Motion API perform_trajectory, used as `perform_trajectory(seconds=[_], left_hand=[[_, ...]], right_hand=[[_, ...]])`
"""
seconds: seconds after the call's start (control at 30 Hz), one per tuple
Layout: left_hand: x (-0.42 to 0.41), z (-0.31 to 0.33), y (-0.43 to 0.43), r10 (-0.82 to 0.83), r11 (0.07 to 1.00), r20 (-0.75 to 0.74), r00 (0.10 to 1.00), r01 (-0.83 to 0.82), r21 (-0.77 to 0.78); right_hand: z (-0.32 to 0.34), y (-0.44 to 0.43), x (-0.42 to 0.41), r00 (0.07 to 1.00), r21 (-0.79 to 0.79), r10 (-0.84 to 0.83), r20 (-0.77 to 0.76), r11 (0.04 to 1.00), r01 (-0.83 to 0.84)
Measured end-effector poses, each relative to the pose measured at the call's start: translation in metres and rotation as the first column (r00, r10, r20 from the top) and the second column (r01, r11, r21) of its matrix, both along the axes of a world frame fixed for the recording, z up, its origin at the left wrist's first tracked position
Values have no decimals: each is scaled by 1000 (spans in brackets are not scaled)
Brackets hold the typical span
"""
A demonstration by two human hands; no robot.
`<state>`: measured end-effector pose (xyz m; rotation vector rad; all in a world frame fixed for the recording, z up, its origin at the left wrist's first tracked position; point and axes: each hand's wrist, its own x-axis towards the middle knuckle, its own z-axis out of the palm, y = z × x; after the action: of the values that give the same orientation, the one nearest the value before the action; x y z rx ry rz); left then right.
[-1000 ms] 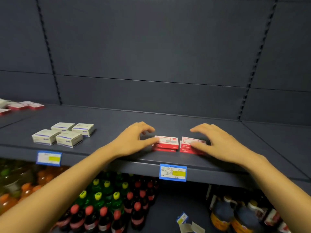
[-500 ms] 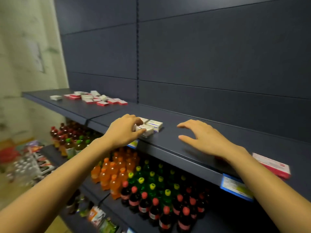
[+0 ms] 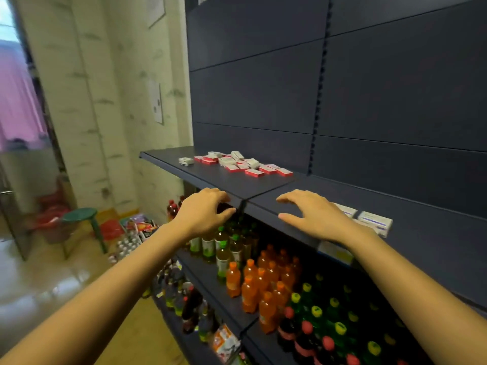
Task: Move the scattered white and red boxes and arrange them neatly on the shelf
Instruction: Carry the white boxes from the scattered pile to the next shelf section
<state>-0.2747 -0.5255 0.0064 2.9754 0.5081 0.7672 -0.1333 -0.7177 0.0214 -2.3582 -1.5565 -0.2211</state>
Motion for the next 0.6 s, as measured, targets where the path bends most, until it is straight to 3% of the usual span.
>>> perform_trajectory(seconds=[0.23,0.6], left_hand=[[-7,-1,103,-21,999,-13,1000,21,33],[42,-15,212,-114,991,-2,993,114,-71]], right_hand=[[-5,113,-5,999,21,-40,-4,999,40],[-14,232,36,991,-44,-133,-22,990,132]])
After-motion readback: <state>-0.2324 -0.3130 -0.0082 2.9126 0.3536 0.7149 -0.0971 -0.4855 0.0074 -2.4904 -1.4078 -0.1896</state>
